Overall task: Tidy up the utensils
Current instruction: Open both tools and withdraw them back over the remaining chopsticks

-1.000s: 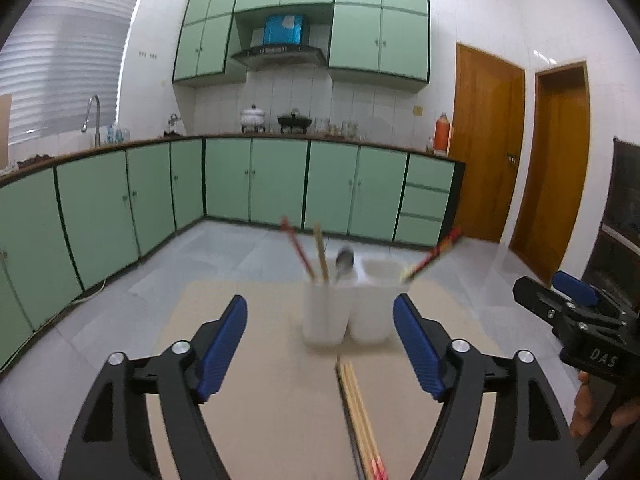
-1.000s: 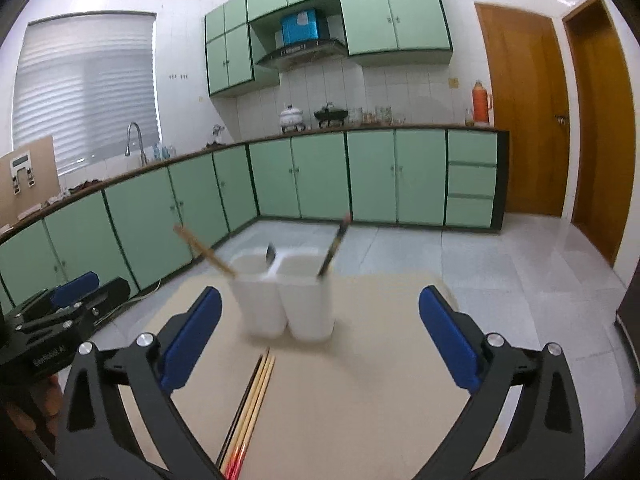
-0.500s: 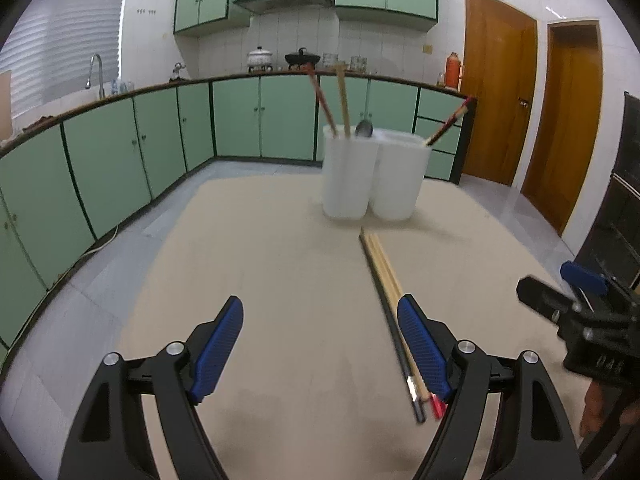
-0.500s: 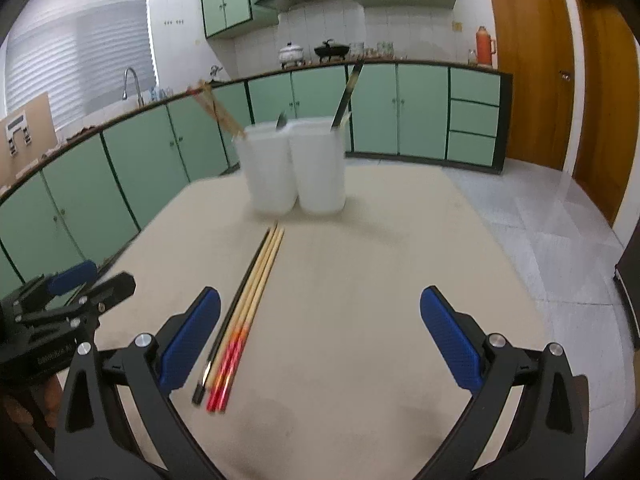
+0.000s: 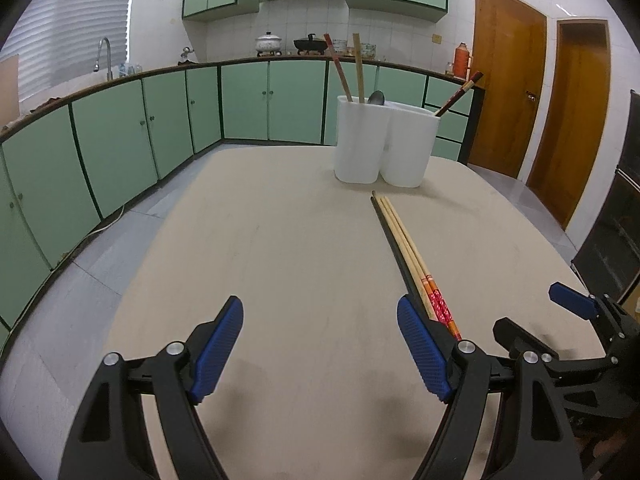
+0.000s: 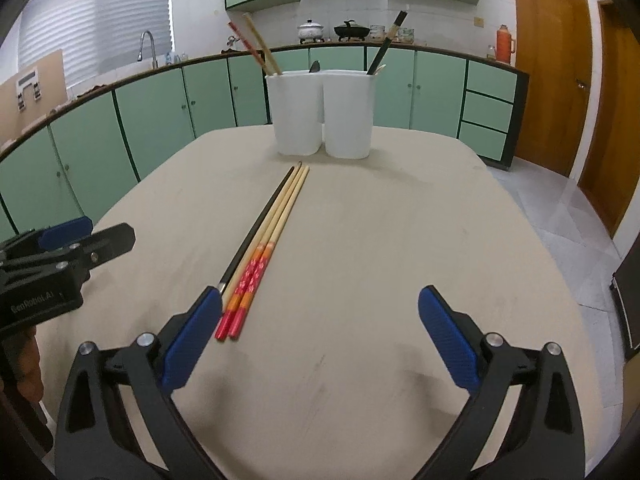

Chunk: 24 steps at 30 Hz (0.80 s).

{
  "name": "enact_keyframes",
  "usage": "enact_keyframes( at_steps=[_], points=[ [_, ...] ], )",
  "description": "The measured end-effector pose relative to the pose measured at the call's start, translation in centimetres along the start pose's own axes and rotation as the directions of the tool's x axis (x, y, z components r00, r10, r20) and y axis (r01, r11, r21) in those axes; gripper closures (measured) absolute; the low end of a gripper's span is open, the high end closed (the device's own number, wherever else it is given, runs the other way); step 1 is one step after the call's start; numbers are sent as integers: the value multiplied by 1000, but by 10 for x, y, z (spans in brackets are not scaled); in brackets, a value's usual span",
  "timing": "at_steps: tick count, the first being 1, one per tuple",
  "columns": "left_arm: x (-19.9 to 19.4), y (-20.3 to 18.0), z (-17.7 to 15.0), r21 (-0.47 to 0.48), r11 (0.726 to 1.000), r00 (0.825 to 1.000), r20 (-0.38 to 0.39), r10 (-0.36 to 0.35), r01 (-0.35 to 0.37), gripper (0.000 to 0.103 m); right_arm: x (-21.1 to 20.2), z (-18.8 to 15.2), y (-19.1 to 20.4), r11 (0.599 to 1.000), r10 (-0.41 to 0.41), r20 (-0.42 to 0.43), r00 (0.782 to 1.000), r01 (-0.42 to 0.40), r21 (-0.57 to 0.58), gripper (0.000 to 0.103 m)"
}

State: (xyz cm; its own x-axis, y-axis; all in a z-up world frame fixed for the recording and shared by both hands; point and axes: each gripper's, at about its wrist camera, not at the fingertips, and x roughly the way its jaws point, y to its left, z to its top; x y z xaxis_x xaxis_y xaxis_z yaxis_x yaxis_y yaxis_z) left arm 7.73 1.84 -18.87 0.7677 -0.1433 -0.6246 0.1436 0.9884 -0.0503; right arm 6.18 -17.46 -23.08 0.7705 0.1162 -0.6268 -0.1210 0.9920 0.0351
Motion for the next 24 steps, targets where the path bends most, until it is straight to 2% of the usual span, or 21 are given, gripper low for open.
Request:
enact_keyframes(
  at_steps=[3, 7, 11, 20, 24],
  points=[
    [-2, 0, -3, -6, 1000, 1000, 0, 2, -2, 25, 3, -4, 6, 1000, 3, -24, 1000, -4, -20, 23],
    [-3, 0, -7, -5, 1000, 1000, 10, 15, -15, 25, 5, -10, 10, 1000, 14, -49, 999, -15, -15, 28],
    [-4, 4, -10, -16, 1000, 1000, 7, 20, -20, 25, 10, -14, 16, 999, 11, -82, 997, -14, -28, 38],
    [-4, 7, -11, -24, 1000, 1000, 10, 7, -6, 25, 17, -17, 25, 998, -7, -105, 994, 0, -65, 41],
    [-5, 8, -11, -26, 1000, 1000, 12, 4, -4, 25, 16, -15, 12, 998, -54, -109, 993, 51, -33, 44]
  ],
)
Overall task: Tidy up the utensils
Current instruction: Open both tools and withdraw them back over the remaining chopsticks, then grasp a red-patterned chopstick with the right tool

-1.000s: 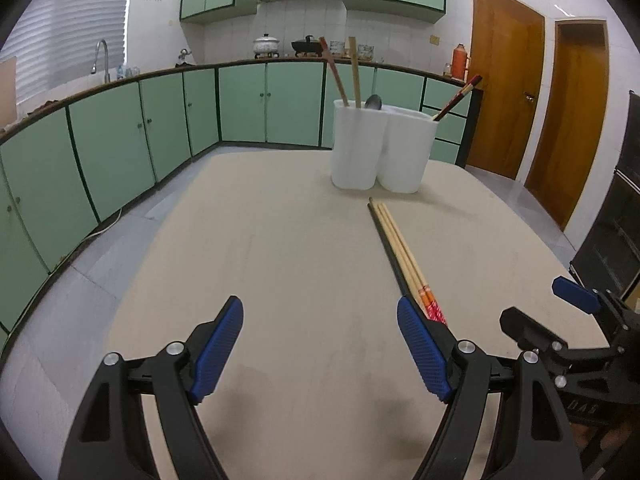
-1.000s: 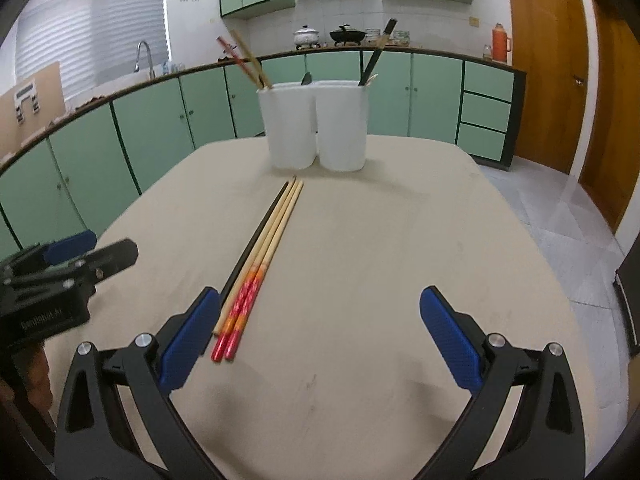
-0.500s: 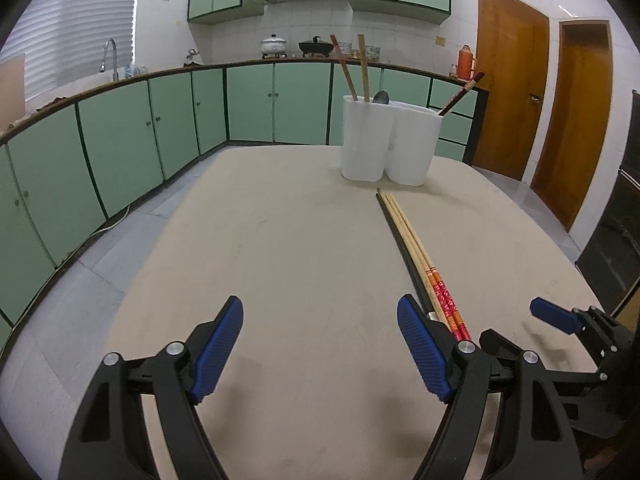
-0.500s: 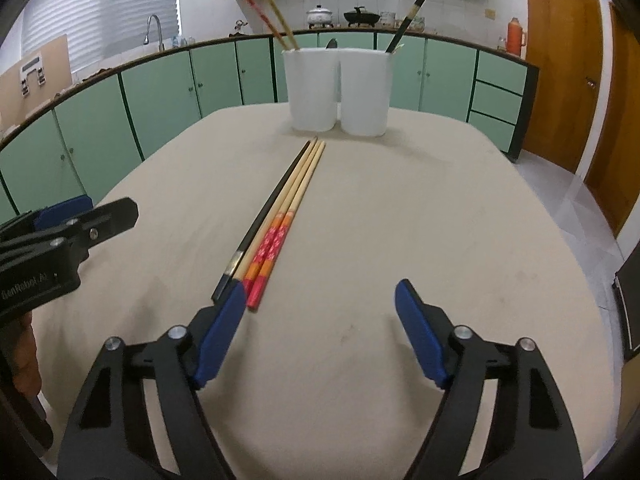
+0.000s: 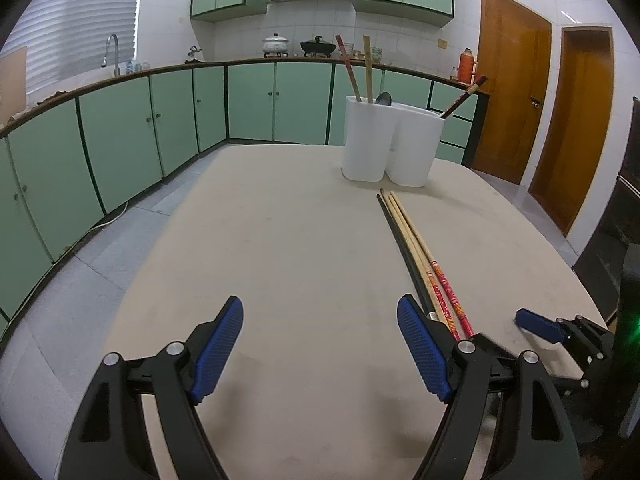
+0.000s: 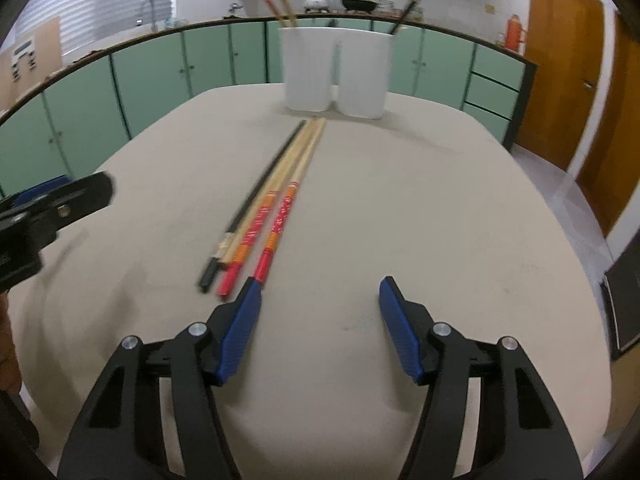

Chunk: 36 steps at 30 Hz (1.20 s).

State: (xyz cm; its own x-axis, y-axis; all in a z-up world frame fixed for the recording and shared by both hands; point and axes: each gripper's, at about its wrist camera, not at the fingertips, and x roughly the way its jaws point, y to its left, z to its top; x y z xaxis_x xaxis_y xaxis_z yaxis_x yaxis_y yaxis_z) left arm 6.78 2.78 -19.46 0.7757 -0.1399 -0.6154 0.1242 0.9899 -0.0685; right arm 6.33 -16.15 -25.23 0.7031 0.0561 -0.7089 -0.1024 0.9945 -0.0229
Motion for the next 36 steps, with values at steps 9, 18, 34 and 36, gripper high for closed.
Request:
enact_keyframes(
  at_steps=[9, 18, 34, 36],
  points=[
    [-1, -2, -1, 5, 1000, 1000, 1, -3, 3, 25, -7, 0, -10, 995, 85, 17, 996, -86, 46, 52],
    [0, 1, -2, -8, 1000, 1000, -2, 0, 0, 25, 3, 5, 13, 997, 69, -10, 998, -69, -18, 58],
    [-2, -11, -4, 13, 1000, 1000, -9, -16, 16, 25, 8, 8, 9, 994, 105, 4, 994, -105, 12, 97],
    [-1, -15, -6, 19, 1000, 1000, -13, -18, 18, 25, 6, 7, 3, 993, 110, 4, 994, -110, 38, 98]
  ],
)
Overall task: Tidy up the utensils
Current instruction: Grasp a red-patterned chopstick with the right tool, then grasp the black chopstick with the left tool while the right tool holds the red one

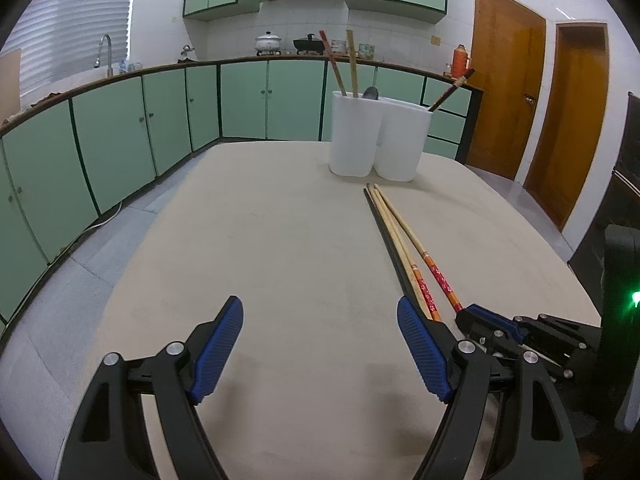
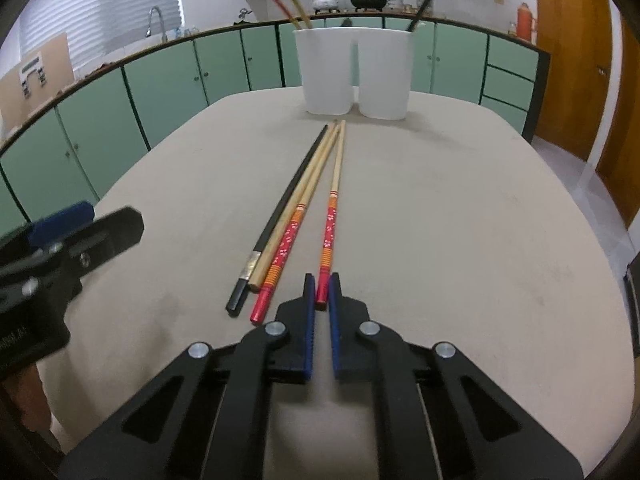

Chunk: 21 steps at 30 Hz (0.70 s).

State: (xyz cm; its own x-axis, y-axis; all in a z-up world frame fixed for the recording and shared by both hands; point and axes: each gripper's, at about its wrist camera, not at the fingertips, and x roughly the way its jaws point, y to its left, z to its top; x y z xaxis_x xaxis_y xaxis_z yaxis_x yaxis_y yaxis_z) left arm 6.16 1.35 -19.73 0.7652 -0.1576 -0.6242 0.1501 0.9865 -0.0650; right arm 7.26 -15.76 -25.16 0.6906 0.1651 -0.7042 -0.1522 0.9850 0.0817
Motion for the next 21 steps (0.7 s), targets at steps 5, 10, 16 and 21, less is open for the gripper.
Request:
enact_keyframes(
  at_steps=[5, 10, 16, 21],
  points=[
    [5, -14, -5, 19, 1000, 999, -25, -20, 21, 25, -9, -2, -23, 998, -16, 7, 1000, 16, 56, 98],
    [17, -34, -11, 39, 998, 997, -66, -48, 51, 25, -19, -5, -40, 995, -38, 26, 999, 36, 88, 98],
    [30, -41, -20, 44, 998, 994, -104, -38, 43, 30, -25, -6, -45, 996, -46, 52, 998, 41, 77, 98],
    [32, -42, -22, 47, 999, 994, -106, -22, 28, 33, -25, -7, -49, 995, -40, 49, 998, 36, 93, 98]
  ],
)
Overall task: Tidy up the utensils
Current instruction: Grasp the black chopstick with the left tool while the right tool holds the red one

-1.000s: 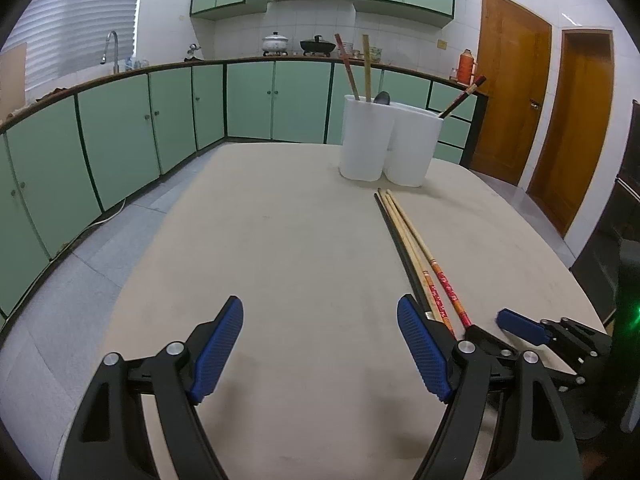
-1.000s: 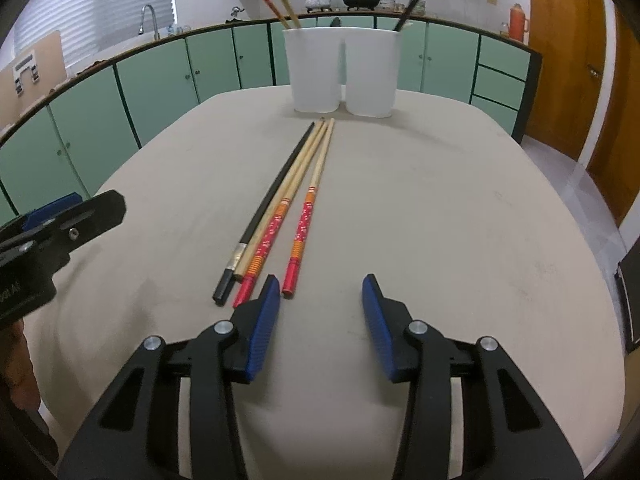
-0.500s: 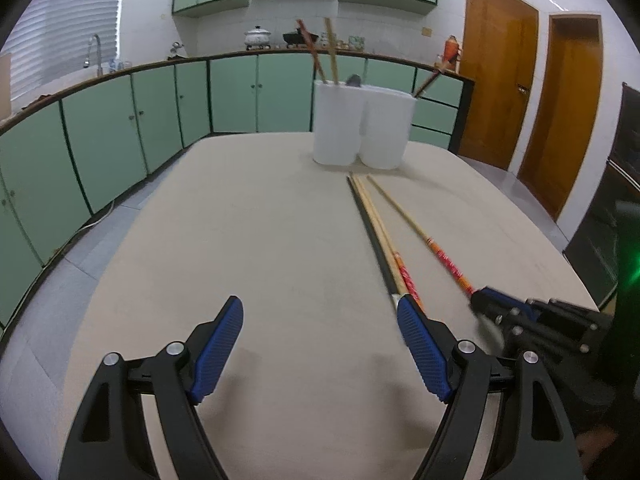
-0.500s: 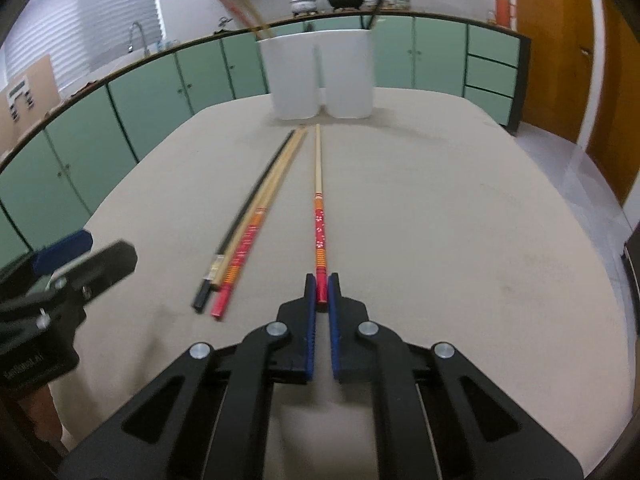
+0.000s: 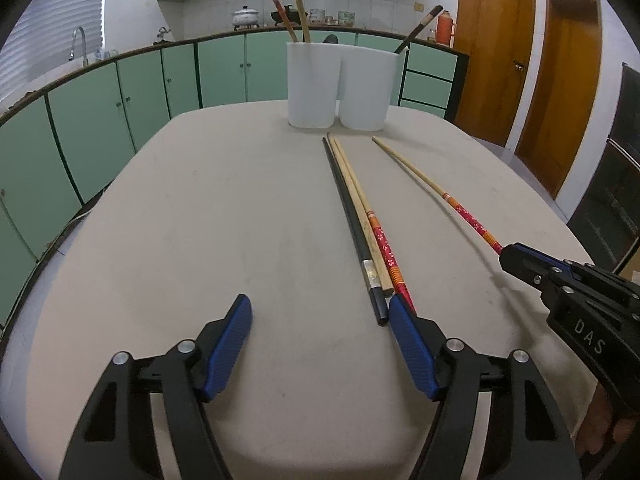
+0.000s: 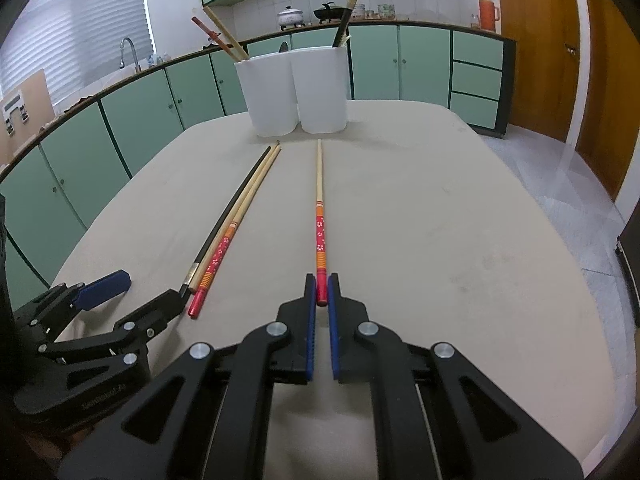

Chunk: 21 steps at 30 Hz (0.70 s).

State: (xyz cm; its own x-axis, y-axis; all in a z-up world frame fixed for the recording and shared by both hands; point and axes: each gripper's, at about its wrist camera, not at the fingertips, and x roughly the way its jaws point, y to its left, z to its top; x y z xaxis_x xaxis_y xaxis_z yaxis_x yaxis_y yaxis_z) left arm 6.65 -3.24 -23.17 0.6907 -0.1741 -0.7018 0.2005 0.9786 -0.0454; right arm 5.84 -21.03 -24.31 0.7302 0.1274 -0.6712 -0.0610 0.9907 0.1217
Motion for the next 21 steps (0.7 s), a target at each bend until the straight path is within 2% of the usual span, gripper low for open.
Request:
enact_keyframes(
  at_steps=[4, 8, 10, 12, 14, 21],
  points=[
    [0, 0, 0, -8, 1000, 1000, 7, 4, -4, 42, -1, 0, 0, 1000, 2, -1, 1000, -2, 5, 98],
    [-1, -4, 0, -1, 1000, 1000, 15, 0, 0, 55, -2, 1, 0, 1000, 3, 5, 1000, -3, 10, 98],
    [-1, -6, 0, 5, 1000, 1000, 19, -9, 9, 65, -3, 1, -1, 1000, 4, 8, 1000, -4, 13, 98],
    [-1, -9, 1, 12, 999, 999, 25, -33, 32, 87, -3, 1, -1, 1000, 5, 11, 1000, -5, 13, 98],
    [-1, -12, 1, 20, 998, 998, 25, -58, 58, 99, -5, 0, -1, 1000, 4, 14, 1000, -4, 10, 98],
    [-8, -11, 6, 13, 996, 995, 44, -88, 87, 103, -10, 2, 0, 1000, 1, 31, 1000, -1, -6, 98]
  ],
)
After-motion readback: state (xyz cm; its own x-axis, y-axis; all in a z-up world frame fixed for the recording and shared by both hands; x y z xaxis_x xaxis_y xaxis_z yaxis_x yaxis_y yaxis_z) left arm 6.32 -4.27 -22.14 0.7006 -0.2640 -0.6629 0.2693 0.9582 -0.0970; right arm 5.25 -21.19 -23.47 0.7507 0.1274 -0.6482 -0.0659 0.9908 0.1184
